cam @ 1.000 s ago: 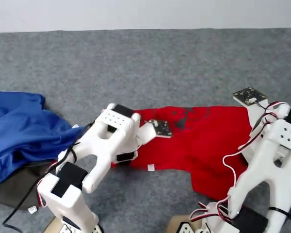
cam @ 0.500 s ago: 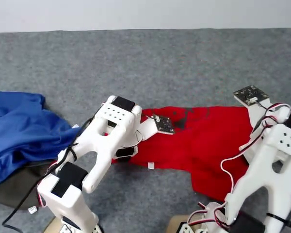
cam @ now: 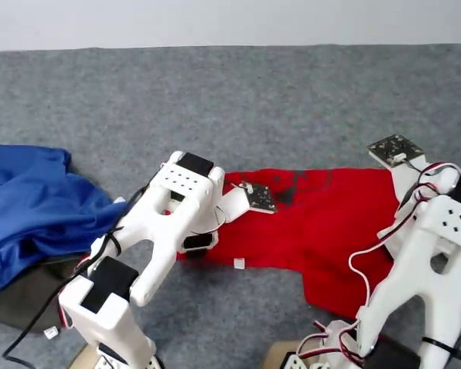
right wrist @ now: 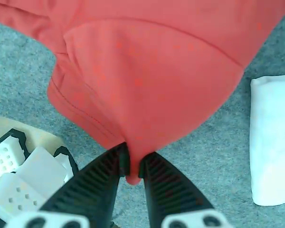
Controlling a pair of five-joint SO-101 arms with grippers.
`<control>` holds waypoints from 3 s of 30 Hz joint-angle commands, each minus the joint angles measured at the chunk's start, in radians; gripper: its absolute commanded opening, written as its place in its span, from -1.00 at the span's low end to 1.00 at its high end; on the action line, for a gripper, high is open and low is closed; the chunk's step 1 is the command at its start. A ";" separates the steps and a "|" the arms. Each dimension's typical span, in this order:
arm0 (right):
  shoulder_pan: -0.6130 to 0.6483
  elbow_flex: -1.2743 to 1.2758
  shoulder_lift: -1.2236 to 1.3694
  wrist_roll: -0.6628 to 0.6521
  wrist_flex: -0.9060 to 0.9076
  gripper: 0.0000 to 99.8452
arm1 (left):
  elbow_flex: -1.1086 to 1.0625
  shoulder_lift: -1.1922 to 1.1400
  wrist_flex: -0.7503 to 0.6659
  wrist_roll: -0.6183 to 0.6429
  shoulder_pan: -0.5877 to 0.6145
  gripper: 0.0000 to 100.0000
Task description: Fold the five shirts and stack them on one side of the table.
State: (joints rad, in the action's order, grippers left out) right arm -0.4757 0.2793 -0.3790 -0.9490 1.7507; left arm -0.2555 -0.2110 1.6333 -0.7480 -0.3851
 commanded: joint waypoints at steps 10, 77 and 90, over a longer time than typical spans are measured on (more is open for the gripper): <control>0.015 -0.037 -0.039 -0.006 0.016 -0.98 | 0.018 0.026 0.008 -0.008 0.006 -0.91; 0.004 -0.021 -0.050 -0.012 0.045 -0.98 | 0.133 0.026 0.064 -0.060 0.167 -0.99; -0.035 0.232 -0.137 -0.092 0.039 -0.98 | 0.130 0.026 0.081 -0.087 0.184 -0.99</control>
State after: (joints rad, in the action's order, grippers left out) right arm -0.4971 0.4818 -0.4695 -1.0303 1.7538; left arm -0.1527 -0.2110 1.6978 -0.8263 -0.1826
